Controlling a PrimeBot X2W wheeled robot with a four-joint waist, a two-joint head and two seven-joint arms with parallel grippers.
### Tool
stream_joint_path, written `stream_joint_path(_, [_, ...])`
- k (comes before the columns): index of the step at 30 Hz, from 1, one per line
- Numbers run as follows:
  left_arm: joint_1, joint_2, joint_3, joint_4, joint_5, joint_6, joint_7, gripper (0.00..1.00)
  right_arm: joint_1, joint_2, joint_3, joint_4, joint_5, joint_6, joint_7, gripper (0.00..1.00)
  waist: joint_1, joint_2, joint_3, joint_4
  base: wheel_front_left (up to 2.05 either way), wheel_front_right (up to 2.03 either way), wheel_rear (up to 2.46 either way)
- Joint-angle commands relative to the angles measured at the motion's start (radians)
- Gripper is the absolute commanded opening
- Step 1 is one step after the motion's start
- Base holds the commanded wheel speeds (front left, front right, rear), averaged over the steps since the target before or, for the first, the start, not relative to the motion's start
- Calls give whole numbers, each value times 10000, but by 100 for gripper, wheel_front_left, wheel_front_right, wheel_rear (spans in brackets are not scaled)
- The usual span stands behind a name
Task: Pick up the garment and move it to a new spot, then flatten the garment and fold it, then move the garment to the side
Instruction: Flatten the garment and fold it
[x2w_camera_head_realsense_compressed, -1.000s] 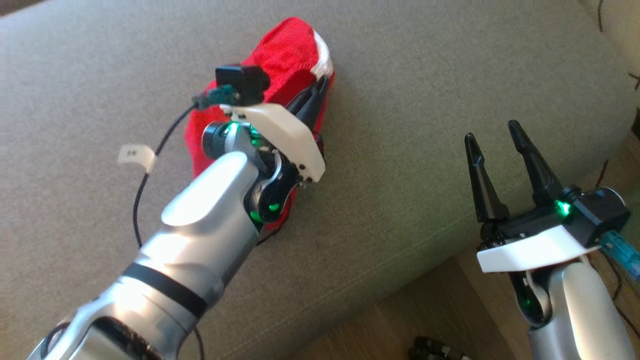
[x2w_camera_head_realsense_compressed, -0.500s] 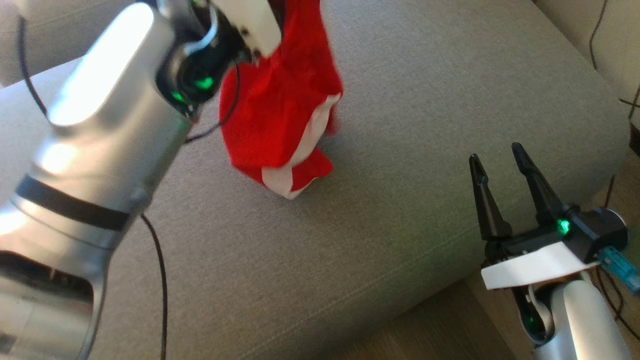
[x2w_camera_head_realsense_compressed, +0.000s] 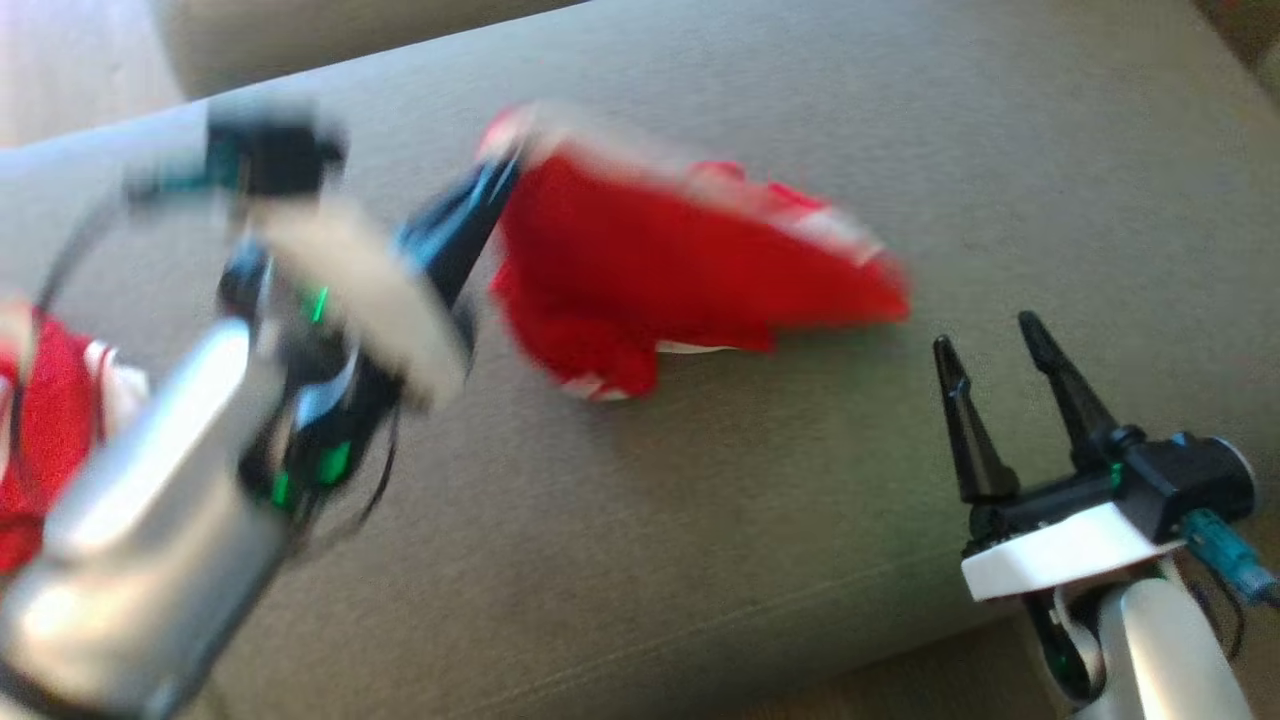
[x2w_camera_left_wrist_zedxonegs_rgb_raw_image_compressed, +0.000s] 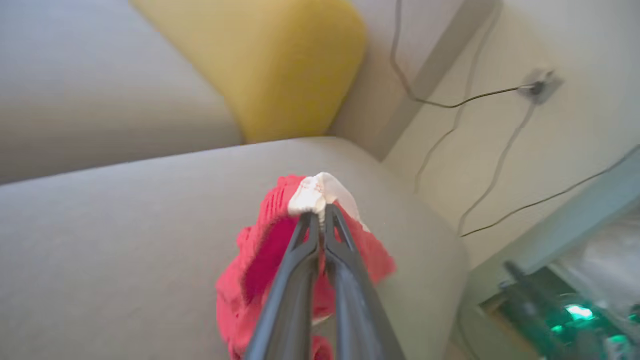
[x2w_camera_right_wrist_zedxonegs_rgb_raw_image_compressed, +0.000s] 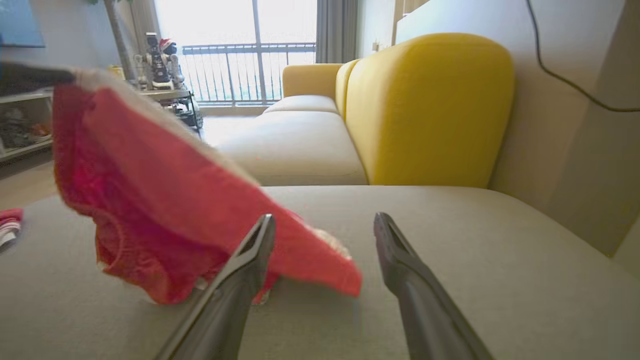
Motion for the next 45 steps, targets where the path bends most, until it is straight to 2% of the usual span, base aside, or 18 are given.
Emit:
stream_joint_path(1, [236,667,442,-489,311,20,-540,0,-95,-35,307,-238,36,-4,-92,100,1,0,211,454,0,0,0])
stream_joint_path(5, [2163,1519,127,-638,1434,29,-2280,0,-237,-35,386,35,381,-4,-92,100,1,0,420,881,0,0,0])
stream_joint_path(8, [3194,1592,4,-464,1785,106,-3281,0,-477,-35,394,657,415,-4,-92,100,1,0,511,1204,0,0,0])
stream_joint_path(12, [3873,1413,18,-85,2111,220,-3744,0,-1196,-35,420,1905,130,-4,-92,100,1,0,583,1554,0,0,0])
stream_joint_path(19, [4110,731,493,670,2556,-50,-3928,0,-2980,-35,486,4706,-746,-4,-92,100,1,0,744,1939,0,0,0])
stream_joint_path(25, [4059,211,917,934,2944,-375,-3938,0,-3905,-35,388,5972,-1192,-4,-92,100,1,0,883,2123,0,0,0])
stream_joint_path(33, [4086,-360,1326,1281,3491,-819,-3940,0,-4260,-35,509,6506,-1196,-4,-92,100,1,0,964,2178,0,0,0])
stream_joint_path(43, [4213,-662,1607,1566,3927,-1146,-3941,0,-4551,-35,774,6869,-1156,-4,-92,100,1,0,936,2188,0,0,0])
stream_joint_path(44, [4210,-672,1615,1590,3962,-1164,-3941,0,-4570,-35,780,6887,-1157,-4,-92,98,1,0,943,2195,0,0,0])
stream_joint_path(45, [4206,-675,1617,1617,3992,-1183,-3941,0,-4591,-35,791,6906,-1187,-4,-92,84,1,0,948,2202,0,0,0])
